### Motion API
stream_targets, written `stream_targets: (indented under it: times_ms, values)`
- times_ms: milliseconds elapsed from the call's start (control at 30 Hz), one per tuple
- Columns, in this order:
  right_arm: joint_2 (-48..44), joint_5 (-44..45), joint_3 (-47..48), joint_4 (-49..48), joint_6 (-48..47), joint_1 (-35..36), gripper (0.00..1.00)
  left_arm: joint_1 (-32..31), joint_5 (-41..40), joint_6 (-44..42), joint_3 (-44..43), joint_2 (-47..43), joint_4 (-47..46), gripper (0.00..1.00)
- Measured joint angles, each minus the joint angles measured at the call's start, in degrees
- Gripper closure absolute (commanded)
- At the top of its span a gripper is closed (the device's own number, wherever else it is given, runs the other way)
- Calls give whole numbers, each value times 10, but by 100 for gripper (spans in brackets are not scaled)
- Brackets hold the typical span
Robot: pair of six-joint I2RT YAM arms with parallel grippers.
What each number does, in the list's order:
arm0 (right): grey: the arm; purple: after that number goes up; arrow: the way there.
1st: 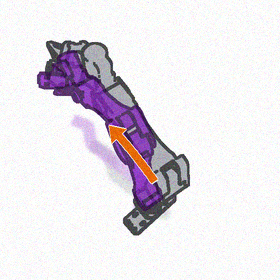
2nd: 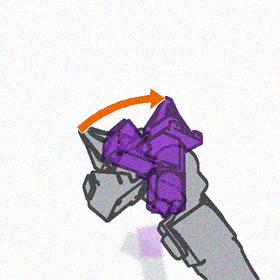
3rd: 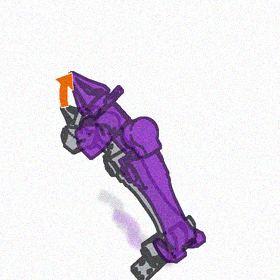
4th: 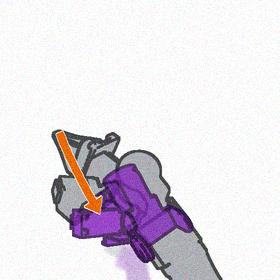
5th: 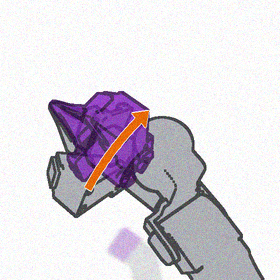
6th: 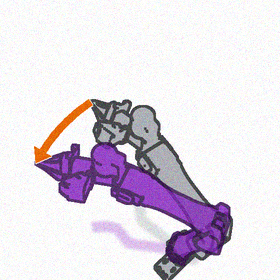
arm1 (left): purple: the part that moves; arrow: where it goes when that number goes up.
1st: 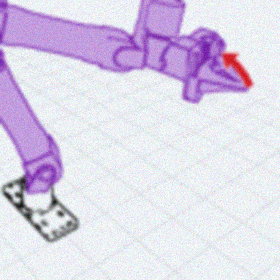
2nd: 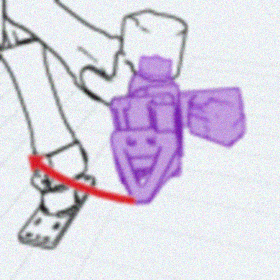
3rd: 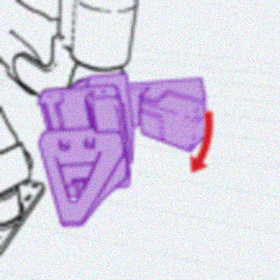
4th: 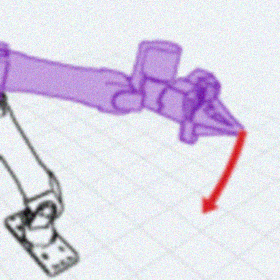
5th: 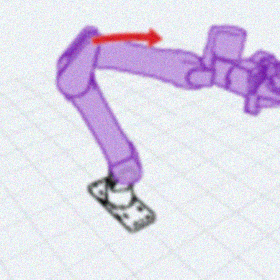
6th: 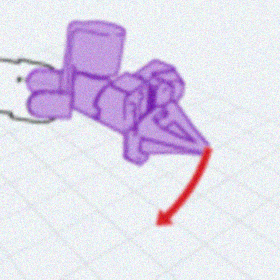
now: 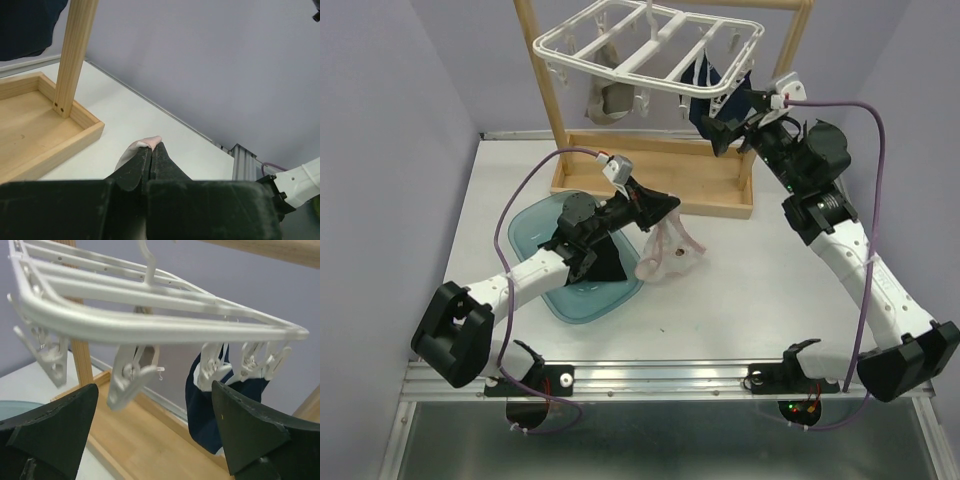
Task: Remove the underwear clipped to the hanger
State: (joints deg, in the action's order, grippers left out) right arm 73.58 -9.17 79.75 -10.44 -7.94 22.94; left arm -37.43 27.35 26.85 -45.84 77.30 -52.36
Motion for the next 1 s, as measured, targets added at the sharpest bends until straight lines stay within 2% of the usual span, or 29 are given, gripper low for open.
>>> stream_targets:
  times_ms: [233,400,667,1000]
  values:
    - [-111,4,-115,15,-27,0,0,4,-2,-35,-1,-32,76,100]
    - [-172,5,-175,61,-52,0,0,11,-21,-70,-3,-118,151,100]
    - [-188,22,-216,183,-82,0,0,23,-78,-123,-10,-237,292,100]
    - [-200,33,-227,322,-108,-8,0,57,-196,-189,-23,-314,458,100]
